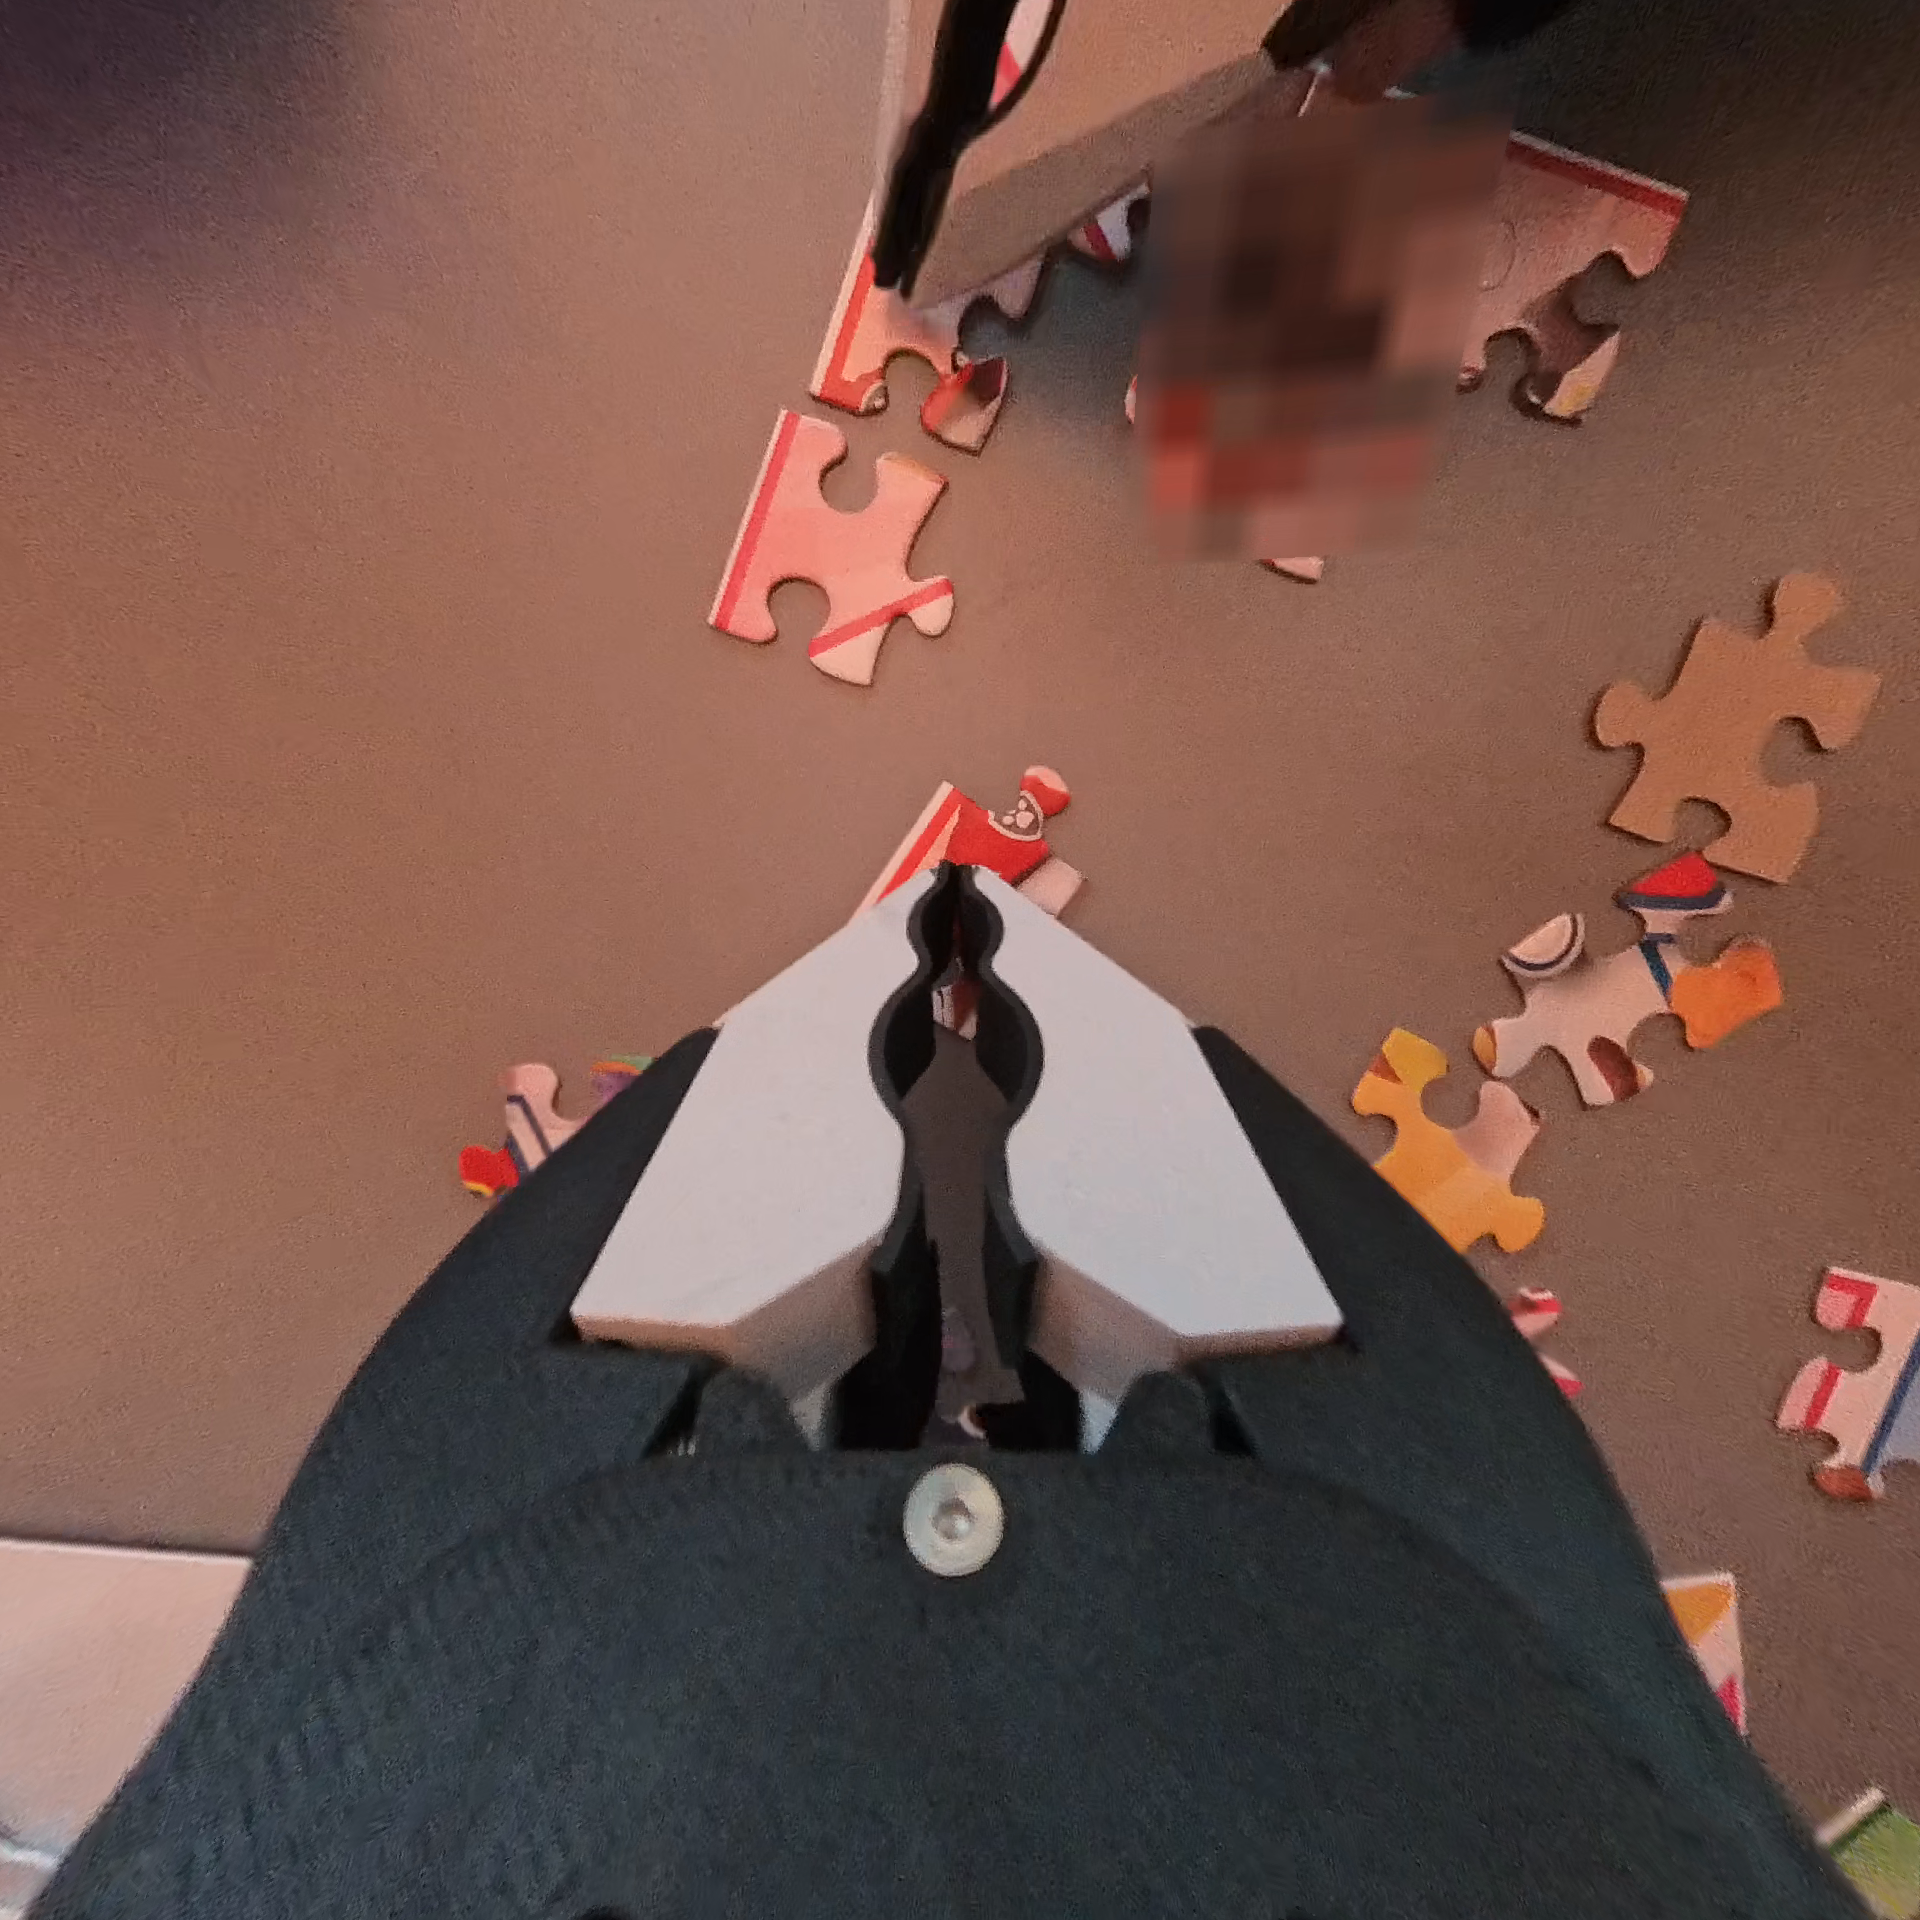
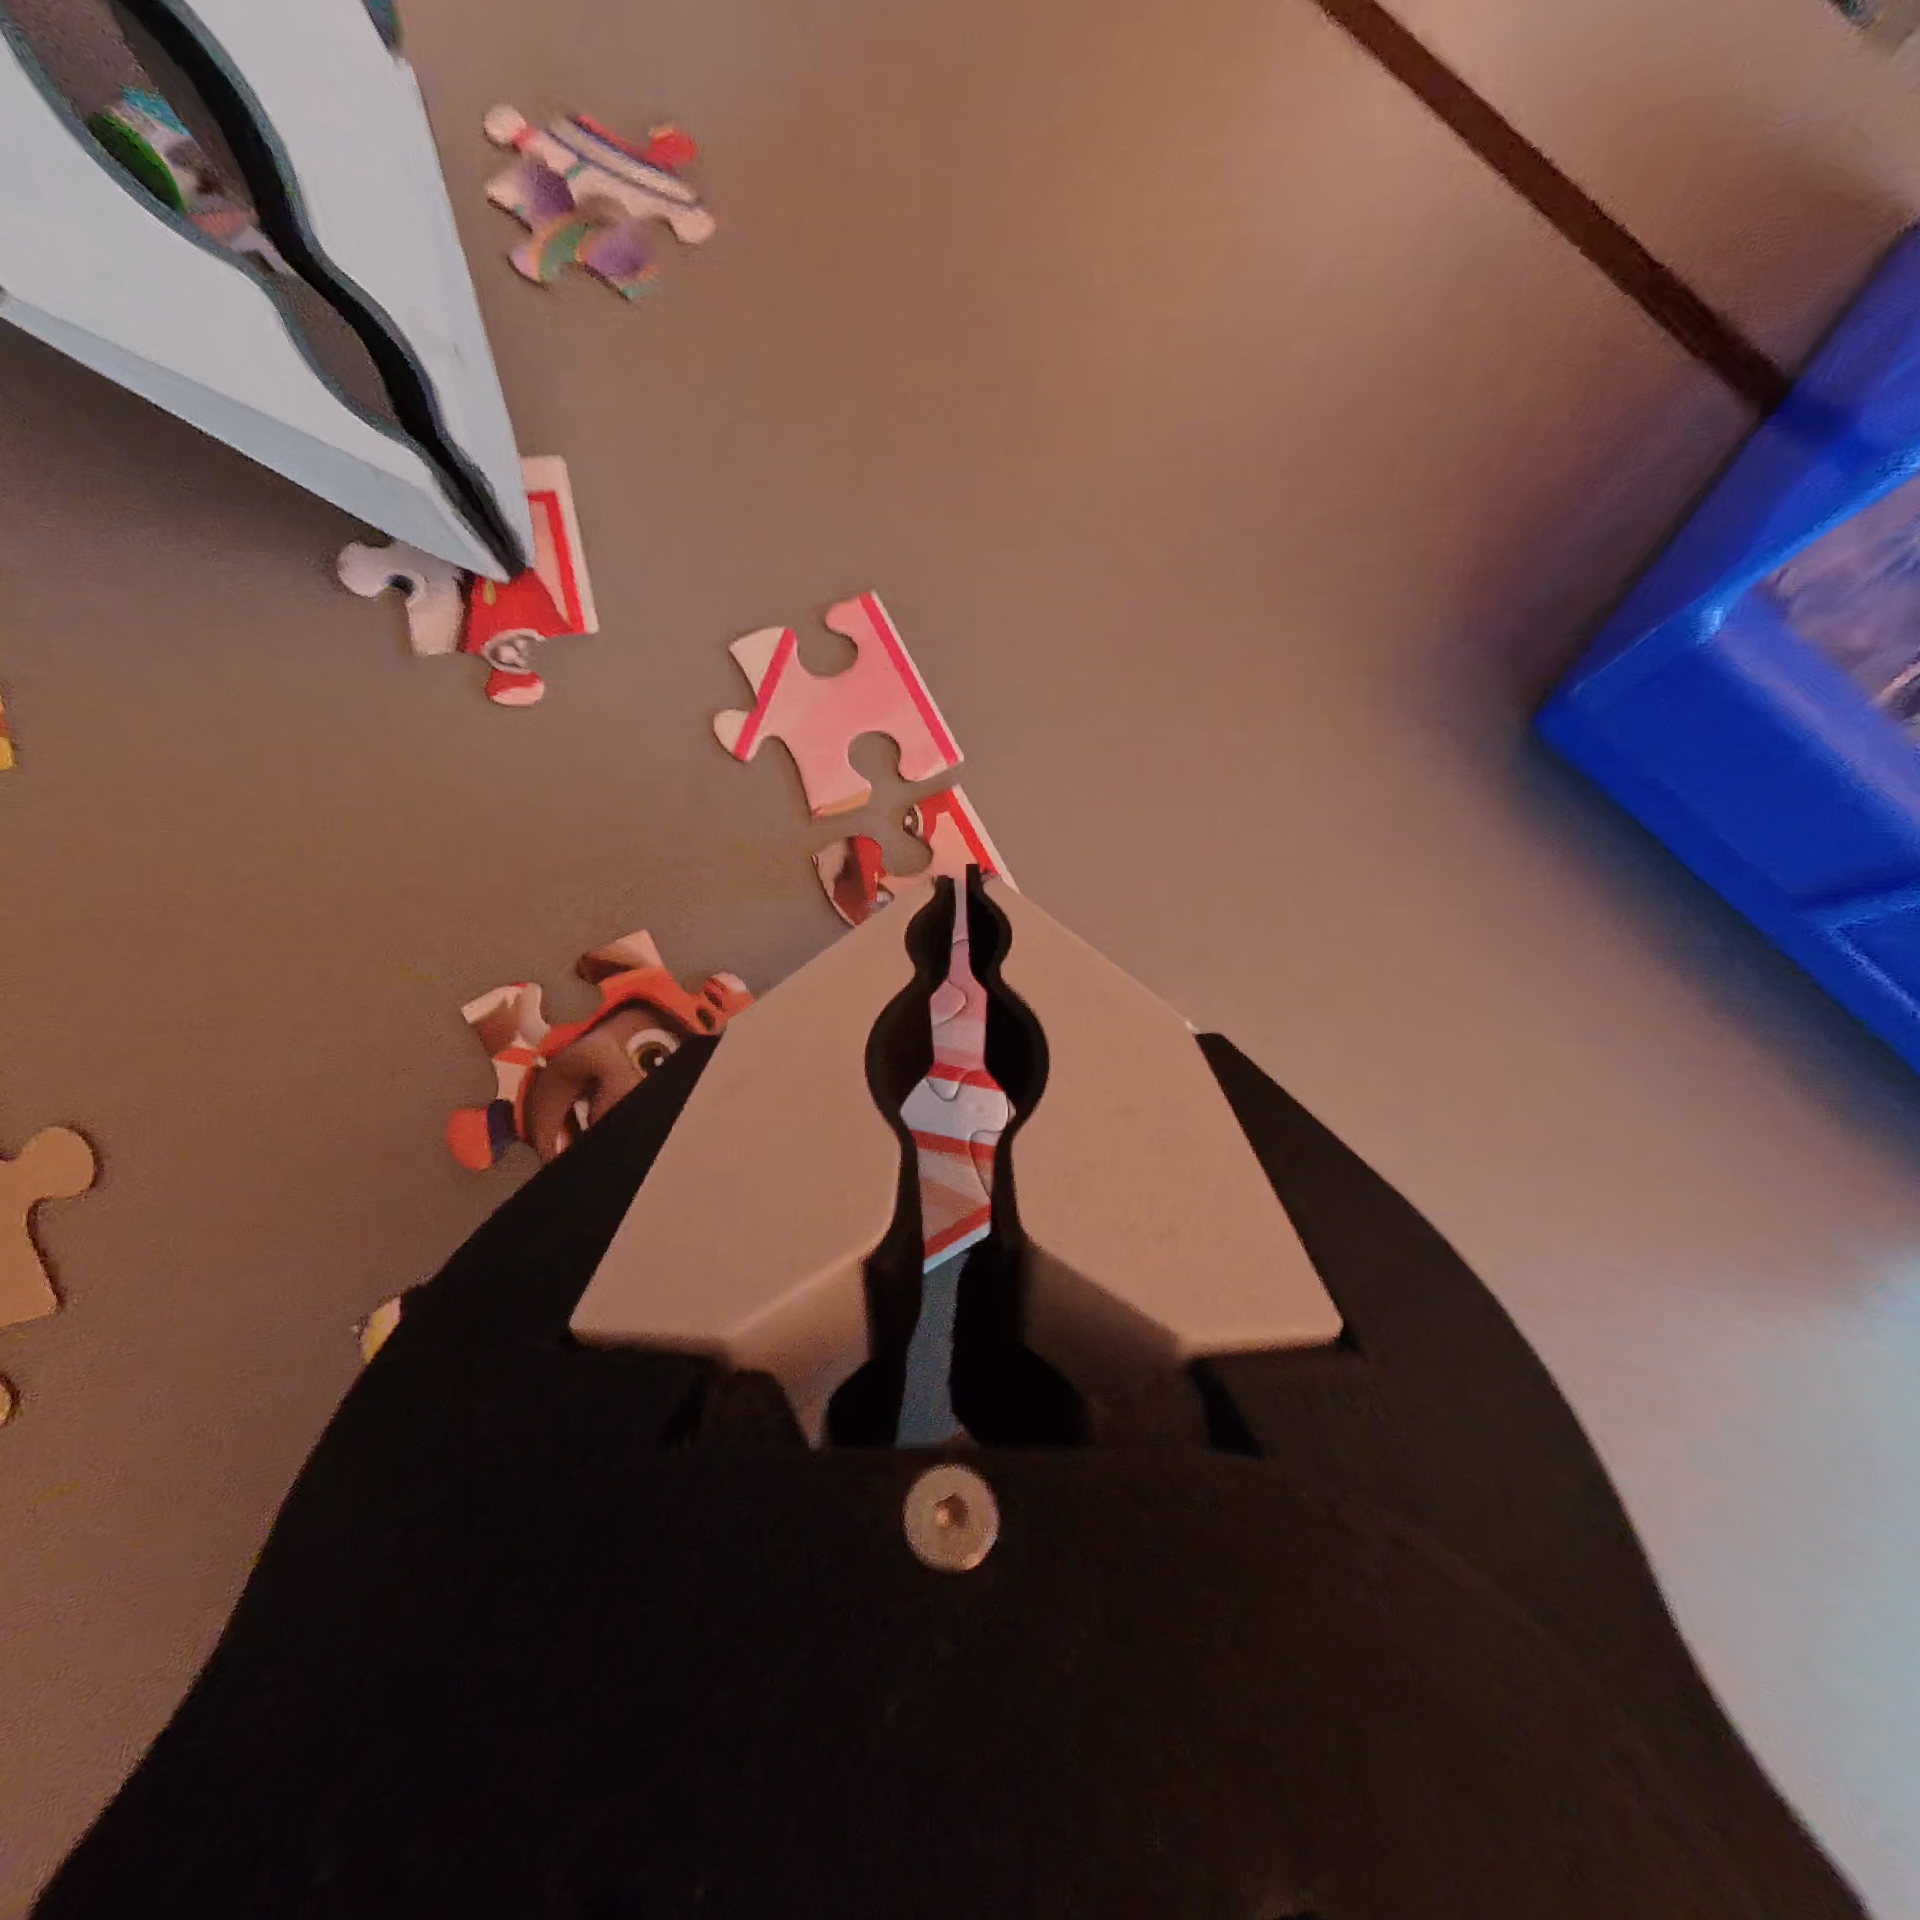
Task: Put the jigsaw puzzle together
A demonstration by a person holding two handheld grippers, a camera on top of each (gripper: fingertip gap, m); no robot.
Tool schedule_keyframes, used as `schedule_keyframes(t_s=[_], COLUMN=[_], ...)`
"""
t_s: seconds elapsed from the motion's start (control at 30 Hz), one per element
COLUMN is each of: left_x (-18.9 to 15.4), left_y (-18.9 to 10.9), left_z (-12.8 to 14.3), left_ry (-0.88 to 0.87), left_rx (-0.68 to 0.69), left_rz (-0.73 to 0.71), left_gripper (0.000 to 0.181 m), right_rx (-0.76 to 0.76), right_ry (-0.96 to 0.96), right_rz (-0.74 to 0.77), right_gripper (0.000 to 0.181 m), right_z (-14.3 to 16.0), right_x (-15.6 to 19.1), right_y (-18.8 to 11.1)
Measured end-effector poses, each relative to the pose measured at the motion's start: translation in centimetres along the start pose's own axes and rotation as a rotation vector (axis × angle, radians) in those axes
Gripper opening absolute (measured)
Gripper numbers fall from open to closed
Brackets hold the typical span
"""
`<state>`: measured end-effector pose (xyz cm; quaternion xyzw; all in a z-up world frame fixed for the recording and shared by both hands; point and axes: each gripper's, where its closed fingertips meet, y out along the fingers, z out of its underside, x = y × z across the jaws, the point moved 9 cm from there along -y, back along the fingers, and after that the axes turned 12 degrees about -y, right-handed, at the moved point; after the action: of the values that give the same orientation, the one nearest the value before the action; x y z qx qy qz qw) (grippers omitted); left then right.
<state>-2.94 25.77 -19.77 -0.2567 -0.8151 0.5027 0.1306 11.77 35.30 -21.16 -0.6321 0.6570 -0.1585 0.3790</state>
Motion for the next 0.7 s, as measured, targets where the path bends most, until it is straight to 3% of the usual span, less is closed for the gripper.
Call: schedule_keyframes(t_s=[0.07, 0.2, 0.3, 0.6, 0.7], left_x=[0.1, -0.7, -0.4, 4.5, 4.1], left_y=[0.3, 0.1, 1.6, 3.4, 2.5], left_z=[-0.7, -3.0, -4.3, -5.5, -5.4], left_ry=[0.022, 0.059, 0.079, -0.038, -0.022], left_rx=[0.005, -0.117, -0.072, -0.071, -0.096], left_rz=[-0.038, 0.013, -0.005, -0.102, -0.055], left_gripper=[0.005, 0.009, 0.009, 0.000, 0.017], right_rx=[0.000, -0.007, -0.018, -0.014, -0.015], right_ry=[0.008, 0.033, 0.044, 0.027, 0.023], right_rz=[-0.012, -0.017, -0.025, -0.046, -0.088], right_gripper=[0.000, 0.000, 0.000, 0.000, 0.000], right_z=[0.1, 0.4, 0.5, 0.6, 0.8], right_x=[0.0, -0.3, -0.2, 0.0, 0.3], right_y=[0.0, -0.2, -0.2, -0.4, -0.8])
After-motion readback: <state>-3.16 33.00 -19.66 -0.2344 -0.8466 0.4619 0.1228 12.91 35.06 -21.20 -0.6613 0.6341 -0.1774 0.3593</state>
